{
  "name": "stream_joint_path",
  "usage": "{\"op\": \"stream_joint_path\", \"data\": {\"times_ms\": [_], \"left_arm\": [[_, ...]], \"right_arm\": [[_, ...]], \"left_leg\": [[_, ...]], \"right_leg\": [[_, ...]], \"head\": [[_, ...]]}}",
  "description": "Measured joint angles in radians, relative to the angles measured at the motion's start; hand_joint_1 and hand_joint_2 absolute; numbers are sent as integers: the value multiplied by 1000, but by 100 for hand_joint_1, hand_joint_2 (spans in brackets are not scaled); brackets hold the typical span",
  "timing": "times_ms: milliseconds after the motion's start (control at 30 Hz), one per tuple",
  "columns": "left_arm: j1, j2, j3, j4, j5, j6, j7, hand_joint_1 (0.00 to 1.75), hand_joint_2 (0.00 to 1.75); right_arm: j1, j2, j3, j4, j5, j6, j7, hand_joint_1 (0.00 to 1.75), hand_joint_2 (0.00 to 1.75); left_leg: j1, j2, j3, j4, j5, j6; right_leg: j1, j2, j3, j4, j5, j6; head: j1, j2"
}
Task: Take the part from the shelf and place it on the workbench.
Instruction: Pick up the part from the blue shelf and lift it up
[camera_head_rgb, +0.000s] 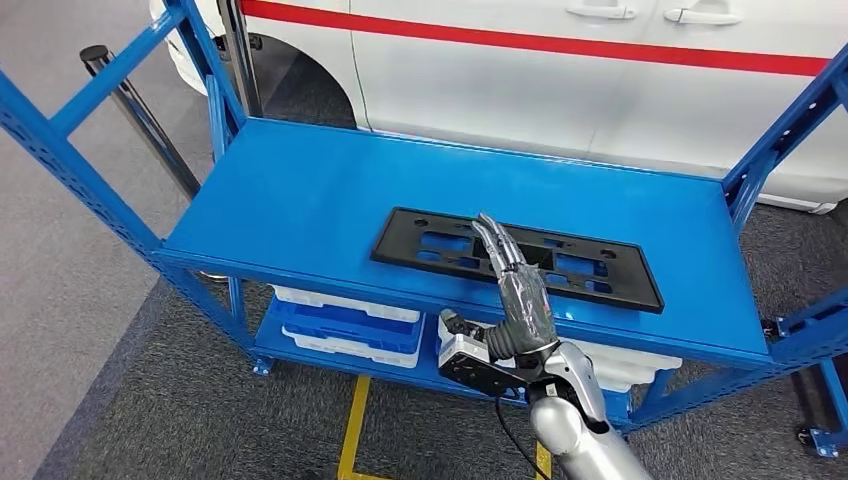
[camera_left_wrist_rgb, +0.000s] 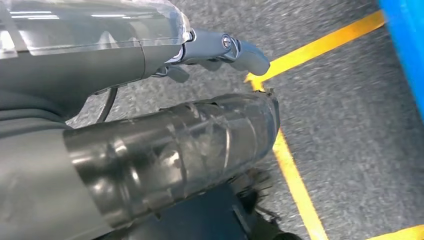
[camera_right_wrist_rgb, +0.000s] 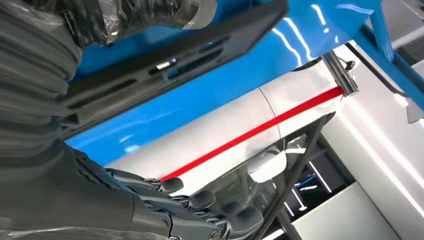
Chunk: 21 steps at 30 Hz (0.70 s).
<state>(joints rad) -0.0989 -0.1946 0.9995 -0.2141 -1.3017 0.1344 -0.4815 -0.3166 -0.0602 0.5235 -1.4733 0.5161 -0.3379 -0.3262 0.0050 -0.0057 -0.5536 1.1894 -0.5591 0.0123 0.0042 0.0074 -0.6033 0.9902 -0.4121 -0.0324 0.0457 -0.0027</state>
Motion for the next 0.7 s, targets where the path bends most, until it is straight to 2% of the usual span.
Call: {"op": "stream_joint_path", "data": {"times_ms": [33,67,100,133,167,233,267,300,333,433,500,567,600,633,667,700], "left_arm": [[0,0,-1,0,0,0,0,0,0],[2,0,-1,0,0,0,0,0,0],[4,0,-1,0,0,0,0,0,0],[6,1,-1,0,0,0,0,0,0],[8,1,-1,0,0,0,0,0,0],[8,2,-1,1,0,0,0,0,0],[8,2,-1,1,0,0,0,0,0],[7,2,-1,2,0,2,1,0,0],[6,2,-2,2,0,5,2,0,0],[2,2,-2,2,-3,27,7,0,0],[-2,2,-3,2,-6,43,12,0,0],[-4,2,-3,2,-8,55,15,0,0],[-4,2,-3,2,-9,58,17,0,0],[-3,2,-4,2,-10,59,18,0,0],[-3,2,-4,2,-10,60,19,0,0],[-3,2,-4,2,-10,60,20,0,0]], "right_arm": [[2,0,-1,0,1,0,0,0,175],[5,0,-1,0,1,0,0,0,175],[8,0,-1,0,1,0,0,0,175],[11,0,-2,0,2,0,0,0,175],[13,0,-2,0,2,0,0,0,175],[16,0,-2,0,4,0,0,0,175],[17,0,-3,-1,6,-1,0,0,175],[19,0,-4,-1,8,-1,-1,0,175],[21,0,-5,-3,10,-1,-1,0,175],[24,0,-14,-9,18,-2,-4,0,175],[27,0,-20,-13,21,-2,-5,0,175],[34,-2,-22,-13,23,-2,-5,0,175],[39,-3,-23,-13,23,-2,-5,0,175],[43,-5,-23,-13,24,-2,-5,0,175],[45,-6,-24,-13,24,-2,-5,0,175],[45,-7,-25,-13,25,-2,-5,0,175]], "left_leg": [[1,0,-45,58,-30,-2],[2,0,-81,92,-65,-4],[3,0,-106,100,-90,-7],[4,1,-118,81,-91,-10],[6,1,-118,34,-59,-12],[7,2,-108,-86,63,-11],[6,3,-104,-128,116,-6],[4,4,-103,-147,148,1],[1,4,-103,-150,155,9],[2,4,-94,-153,153,29],[4,5,-87,-158,146,39],[3,5,-79,-158,136,43],[3,4,-73,-157,129,44],[3,3,-65,-157,122,43],[3,2,-55,-157,115,43],[3,1,-46,-157,108,41]], "right_leg": [[0,0,13,-3,-9,-1],[-1,1,26,-3,-20,-1],[-1,2,42,-4,-32,0],[-2,4,59,-3,-45,1],[-2,5,76,-2,-58,4],[-2,7,102,6,-87,12],[-1,8,110,12,-102,18],[0,9,113,18,-114,25],[1,10,117,23,-124,32],[-4,7,113,44,-153,48],[-9,3,64,137,-198,59],[-12,2,-19,262,-233,67],[-13,2,-49,295,-226,69],[-14,2,-63,293,-199,69],[-14,2,-60,254,-154,67],[-14,2,-45,190,-104,63]], "head": [[0,0],[0,0],[0,0],[0,0],[0,0],[0,0],[0,0],[0,0],[0,0],[0,0],[0,0],[0,0],[0,0],[0,0],[0,0],[1,0]]}}
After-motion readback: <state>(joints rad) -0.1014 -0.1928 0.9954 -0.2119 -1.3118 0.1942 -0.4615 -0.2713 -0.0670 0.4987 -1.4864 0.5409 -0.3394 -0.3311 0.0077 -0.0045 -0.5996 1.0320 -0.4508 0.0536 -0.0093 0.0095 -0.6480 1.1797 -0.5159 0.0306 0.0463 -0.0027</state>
